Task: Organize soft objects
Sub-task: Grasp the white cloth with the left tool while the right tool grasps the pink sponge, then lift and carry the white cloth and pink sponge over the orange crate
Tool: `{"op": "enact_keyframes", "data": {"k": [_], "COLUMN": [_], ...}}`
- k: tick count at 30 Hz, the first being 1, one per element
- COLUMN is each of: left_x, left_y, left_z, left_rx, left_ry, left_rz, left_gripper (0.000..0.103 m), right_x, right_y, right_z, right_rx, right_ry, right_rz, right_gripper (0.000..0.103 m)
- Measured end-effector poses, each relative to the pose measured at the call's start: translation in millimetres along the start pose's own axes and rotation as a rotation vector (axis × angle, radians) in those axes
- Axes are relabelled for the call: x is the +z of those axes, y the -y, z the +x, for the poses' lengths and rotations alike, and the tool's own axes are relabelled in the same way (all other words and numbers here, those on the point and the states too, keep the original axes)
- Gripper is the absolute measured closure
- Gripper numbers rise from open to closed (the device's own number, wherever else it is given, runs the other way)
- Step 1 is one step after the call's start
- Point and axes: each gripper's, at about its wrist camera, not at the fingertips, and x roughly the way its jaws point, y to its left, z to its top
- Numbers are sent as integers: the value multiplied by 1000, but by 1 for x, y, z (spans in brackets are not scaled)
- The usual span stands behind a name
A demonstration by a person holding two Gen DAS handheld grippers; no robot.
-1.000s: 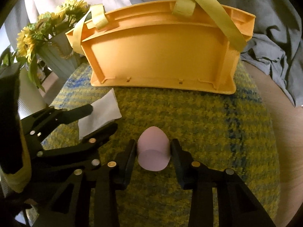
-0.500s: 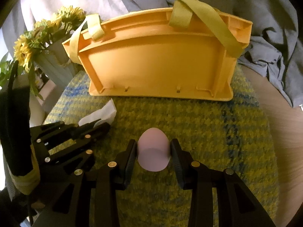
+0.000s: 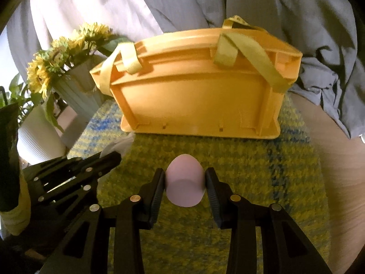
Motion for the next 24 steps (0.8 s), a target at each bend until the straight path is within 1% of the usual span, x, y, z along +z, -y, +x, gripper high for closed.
{"op": "enact_keyframes", "data": {"k": [10,15,24], "left_x": [13,20,32], "left_y": [3,5,9], "left_z": [-37,-58,-95], "left_rx": [-5,-7,-25], "left_ry": [81,140,244], "left_rz": [-22,-26,-28], "left_gripper": [96,96,96], "right_x": [6,11,26], "right_y": [-6,-5,-16], "right_z": [-28,-50,-86], "right_rx": [10,5,12], "right_ry": [64,116,218], "right_rz": [-4,15,2], "right_gripper": [65,65,65]}}
